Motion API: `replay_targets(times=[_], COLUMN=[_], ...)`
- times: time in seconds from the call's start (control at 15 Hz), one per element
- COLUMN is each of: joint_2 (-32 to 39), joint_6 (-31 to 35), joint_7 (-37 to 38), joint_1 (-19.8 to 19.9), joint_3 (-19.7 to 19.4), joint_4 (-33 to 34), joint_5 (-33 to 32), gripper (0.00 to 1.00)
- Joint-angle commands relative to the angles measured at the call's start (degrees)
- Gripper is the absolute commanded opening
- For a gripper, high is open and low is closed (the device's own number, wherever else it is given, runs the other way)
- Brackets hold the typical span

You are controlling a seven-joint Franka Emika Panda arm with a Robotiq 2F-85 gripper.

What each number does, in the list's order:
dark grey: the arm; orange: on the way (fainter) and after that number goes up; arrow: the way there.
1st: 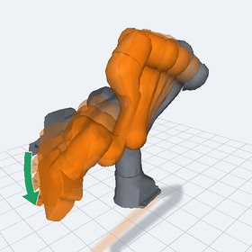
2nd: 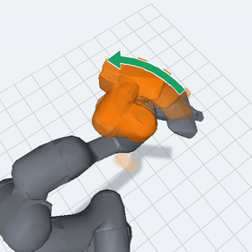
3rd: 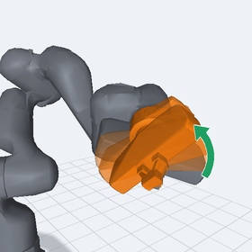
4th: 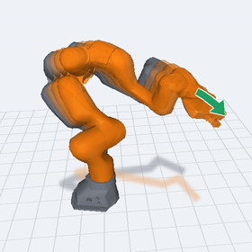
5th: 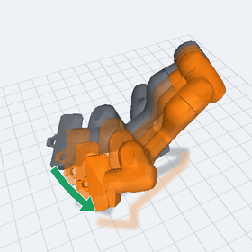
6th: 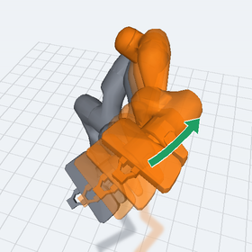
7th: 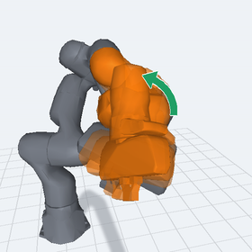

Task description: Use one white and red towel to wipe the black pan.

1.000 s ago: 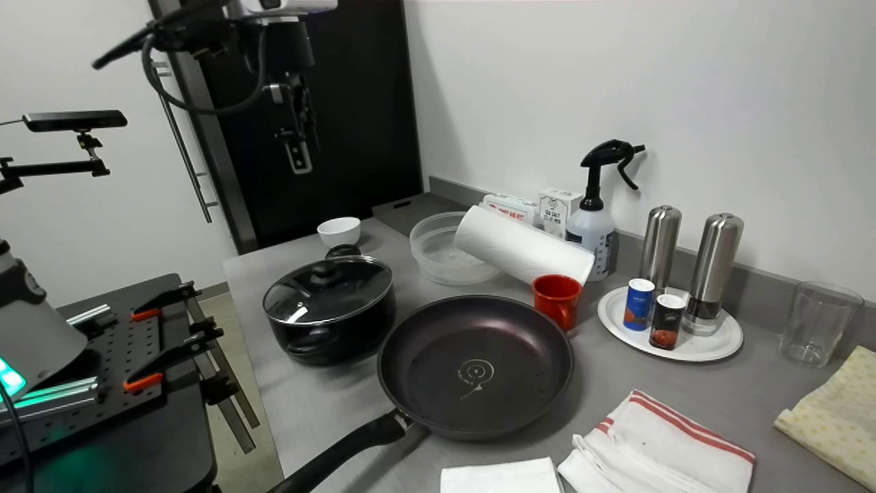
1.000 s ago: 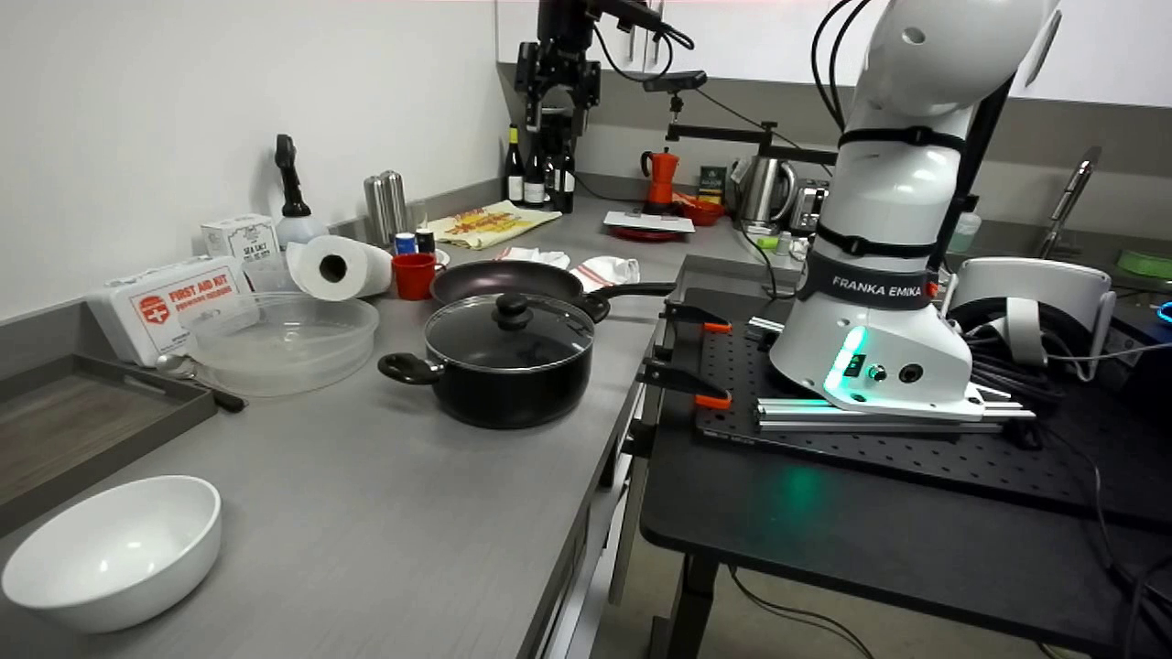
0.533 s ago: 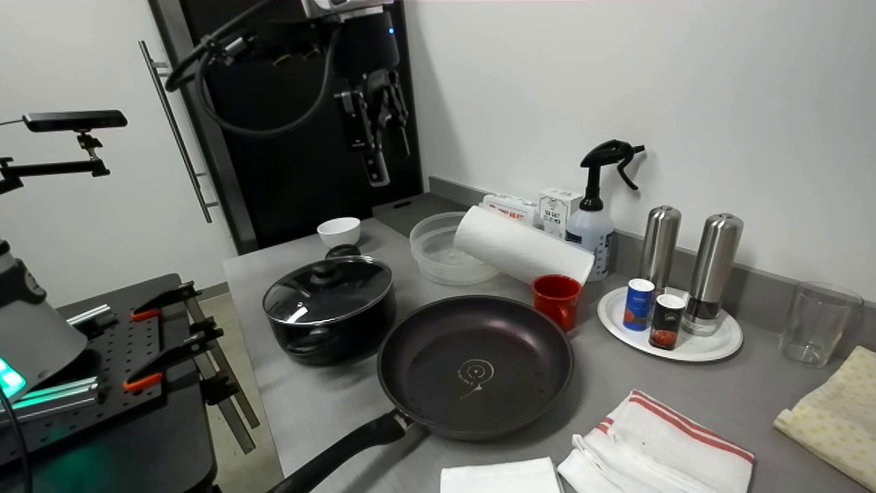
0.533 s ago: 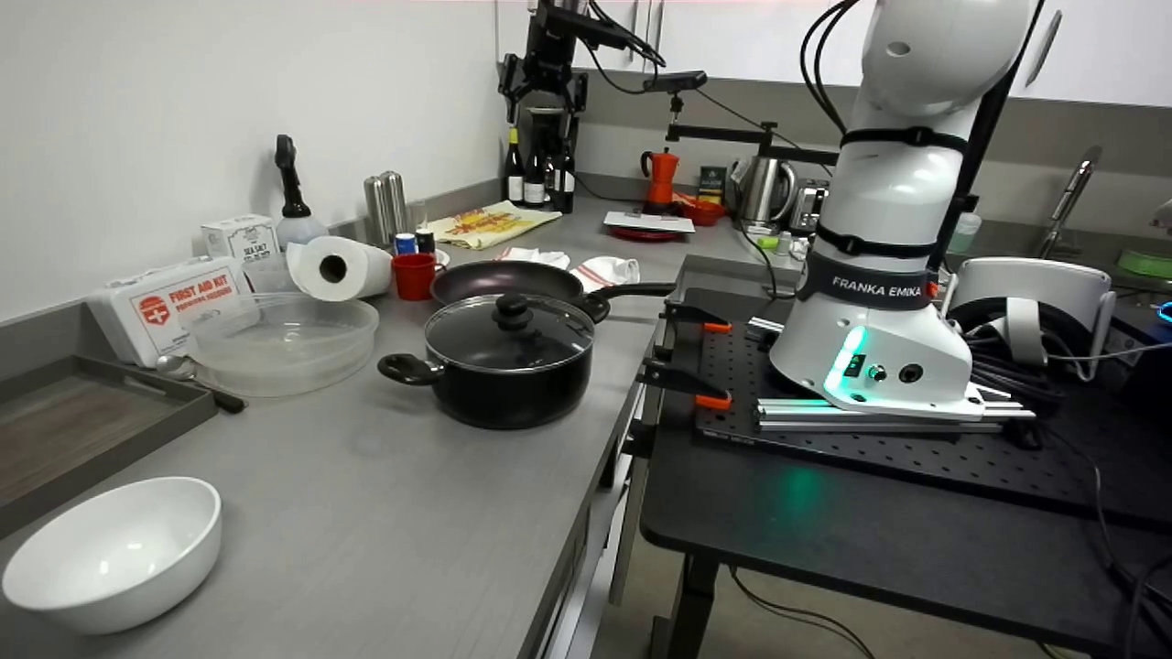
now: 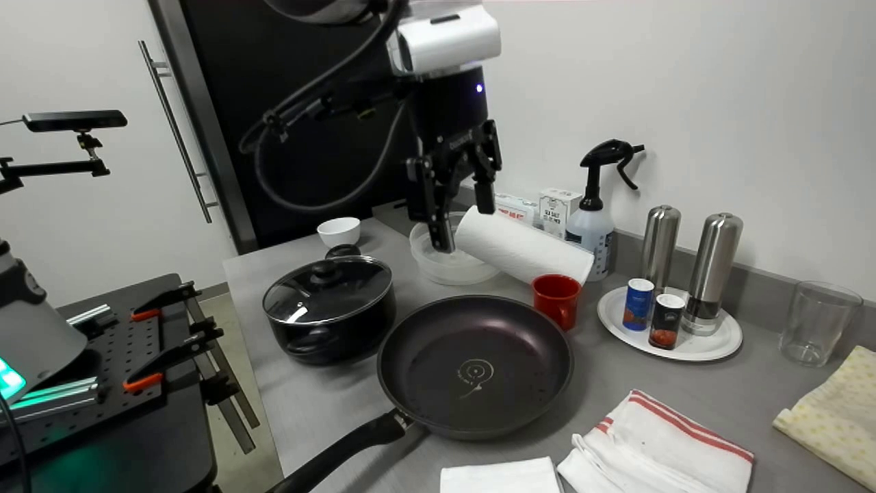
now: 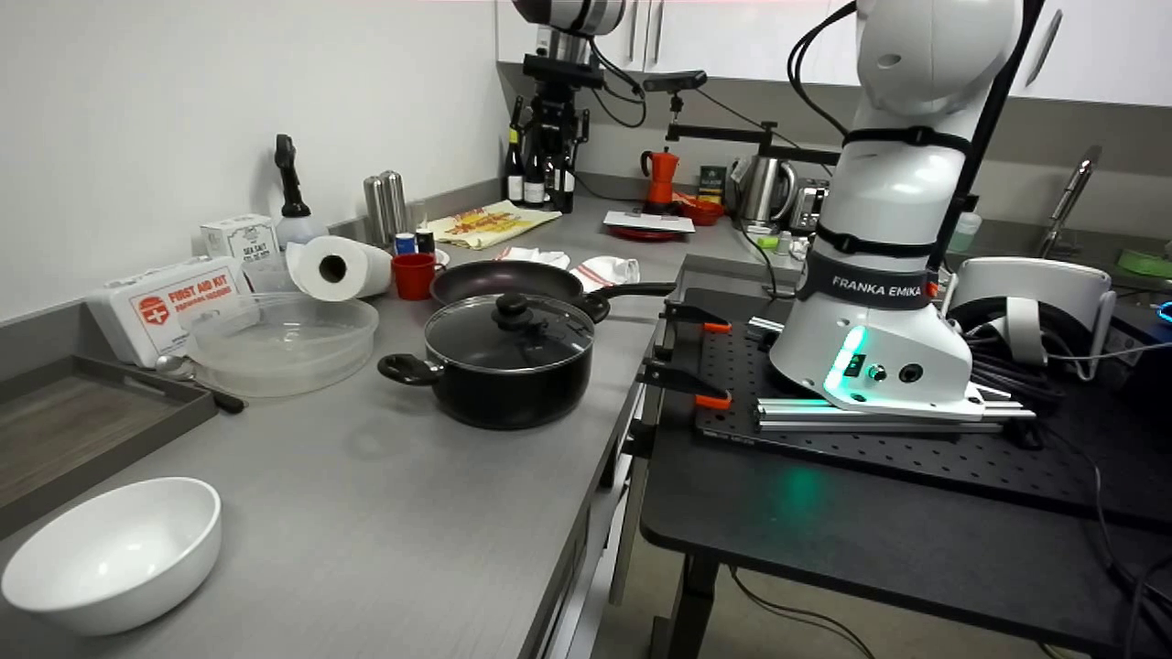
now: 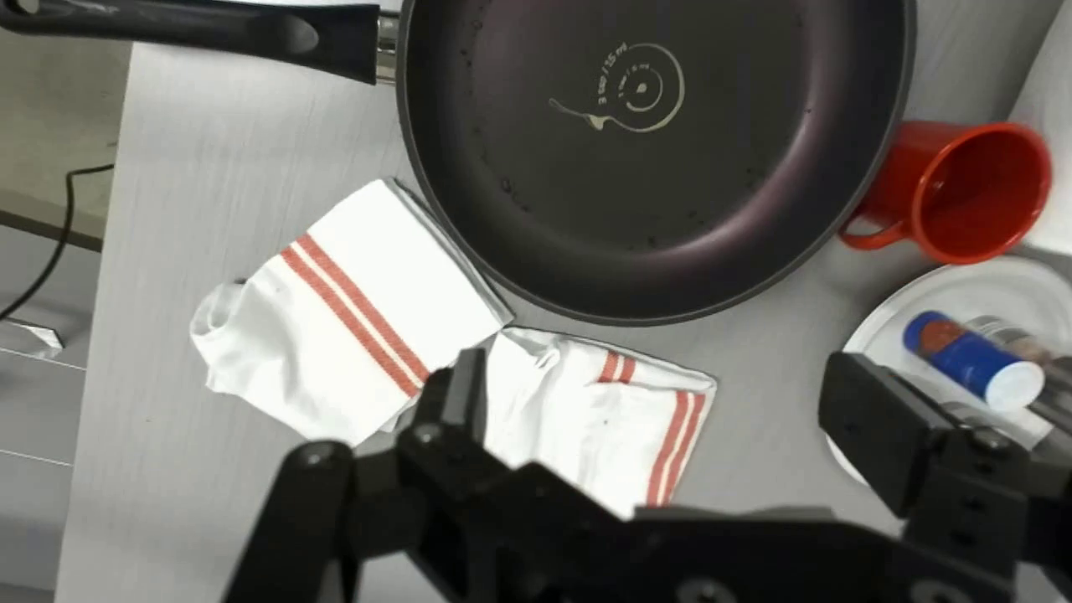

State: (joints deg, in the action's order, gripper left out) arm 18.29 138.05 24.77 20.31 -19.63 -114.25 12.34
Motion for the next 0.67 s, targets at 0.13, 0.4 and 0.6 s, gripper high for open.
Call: replay_targets(times=[0.13, 0.4, 0.6], joint_2=[9.94, 13.25, 14.96], joint_6=[2.64, 7.03, 9.74], joint_7=[5.99, 1.96, -0.84], joint_1=[1.57, 3.75, 5.71], joint_3=[-1.71, -2.2, -2.19], joint_4=[6.32, 6.15, 5.92], joint_5=[2.35, 1.25, 1.38], gripper=[1.0, 1.0, 1.0])
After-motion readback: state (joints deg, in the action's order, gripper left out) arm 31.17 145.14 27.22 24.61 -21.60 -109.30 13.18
